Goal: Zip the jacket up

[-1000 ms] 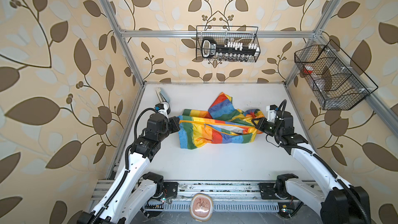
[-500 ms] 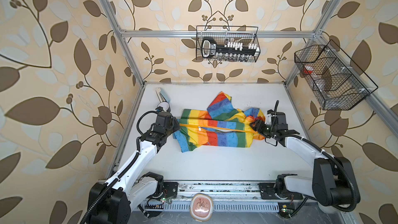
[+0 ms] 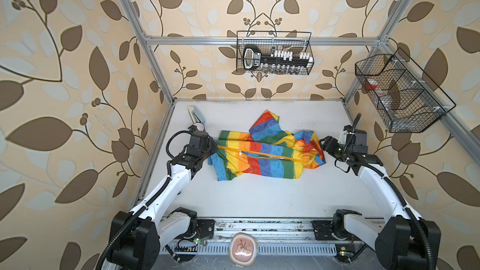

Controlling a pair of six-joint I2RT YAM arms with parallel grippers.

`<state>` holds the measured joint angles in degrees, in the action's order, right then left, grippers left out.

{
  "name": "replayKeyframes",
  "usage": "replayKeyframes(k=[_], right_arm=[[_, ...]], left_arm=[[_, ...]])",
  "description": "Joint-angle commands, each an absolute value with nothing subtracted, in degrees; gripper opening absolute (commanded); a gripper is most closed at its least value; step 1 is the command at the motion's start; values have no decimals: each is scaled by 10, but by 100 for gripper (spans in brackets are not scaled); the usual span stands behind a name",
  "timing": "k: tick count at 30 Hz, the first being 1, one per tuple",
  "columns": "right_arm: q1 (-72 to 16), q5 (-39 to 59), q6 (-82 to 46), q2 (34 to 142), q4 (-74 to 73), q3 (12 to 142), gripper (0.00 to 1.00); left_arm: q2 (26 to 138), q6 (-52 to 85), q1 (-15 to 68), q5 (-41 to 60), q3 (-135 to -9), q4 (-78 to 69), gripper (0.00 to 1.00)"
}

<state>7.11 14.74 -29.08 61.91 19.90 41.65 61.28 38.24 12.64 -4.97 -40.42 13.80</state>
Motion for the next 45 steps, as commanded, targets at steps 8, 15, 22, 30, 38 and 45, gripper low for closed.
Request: replayKeyframes(k=[8,15,22,30,38,45], right_arm=[[29,199,-295,626,205,378,46],[28,174,-307,592,199,331,45],[29,188,-329,630,155,335,44],[30,176,-331,696,118,363,33],[30,160,-317,719,126,408,40],[29,181,-317,735,114,413,25]], left_arm=[[574,386,120,-61,-403,148,0],[572,383,120,-53,-406,148,0],[570,382,120,-47,-401,148,0],[565,381,120,-44,-399,153,0],[564,378,120,-46,-399,157,0],[567,378,120,-46,-400,157,0]])
